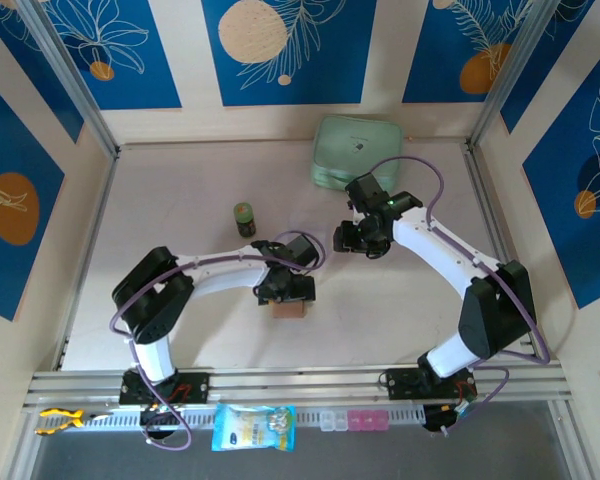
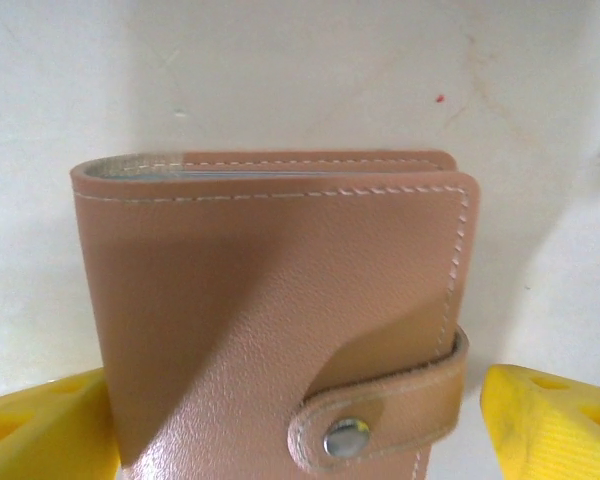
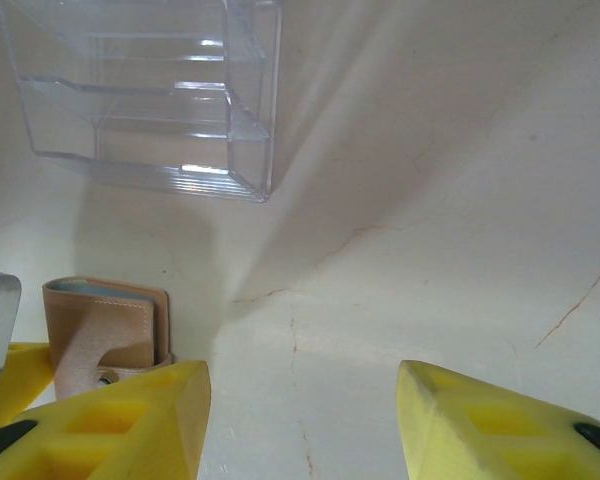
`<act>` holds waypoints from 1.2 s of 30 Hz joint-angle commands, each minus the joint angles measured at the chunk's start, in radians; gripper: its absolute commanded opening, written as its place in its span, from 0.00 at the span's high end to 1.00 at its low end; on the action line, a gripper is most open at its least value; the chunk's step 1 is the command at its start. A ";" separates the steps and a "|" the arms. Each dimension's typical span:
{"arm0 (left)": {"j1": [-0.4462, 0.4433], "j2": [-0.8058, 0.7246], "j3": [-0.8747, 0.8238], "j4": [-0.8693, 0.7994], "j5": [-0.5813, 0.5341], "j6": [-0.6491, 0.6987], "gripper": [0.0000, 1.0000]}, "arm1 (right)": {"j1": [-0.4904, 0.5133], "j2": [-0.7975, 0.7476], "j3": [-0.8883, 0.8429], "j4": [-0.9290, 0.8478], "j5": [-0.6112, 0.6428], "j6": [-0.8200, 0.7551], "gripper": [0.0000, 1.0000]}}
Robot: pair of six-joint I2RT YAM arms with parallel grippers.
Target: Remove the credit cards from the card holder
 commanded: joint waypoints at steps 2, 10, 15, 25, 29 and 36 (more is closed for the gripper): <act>0.001 -0.064 -0.028 0.032 0.042 -0.011 0.13 | 0.018 -0.036 -0.016 -0.020 -0.011 0.009 0.48; 0.008 -0.135 -0.056 0.004 -0.002 0.023 0.16 | 0.065 -0.037 -0.016 -0.032 0.003 0.042 0.48; 0.031 -0.206 -0.098 0.019 -0.011 0.041 0.18 | 0.133 -0.021 -0.012 -0.041 -0.013 0.064 0.49; 0.154 -0.342 -0.323 0.247 0.166 0.004 0.28 | 0.277 0.052 0.000 -0.030 -0.060 0.165 0.52; 0.192 -0.354 -0.383 0.345 0.243 -0.002 0.40 | 0.336 0.109 0.020 -0.012 -0.062 0.223 0.54; 0.242 -0.382 -0.433 0.405 0.306 0.011 0.63 | 0.403 0.229 0.079 -0.011 -0.060 0.273 0.59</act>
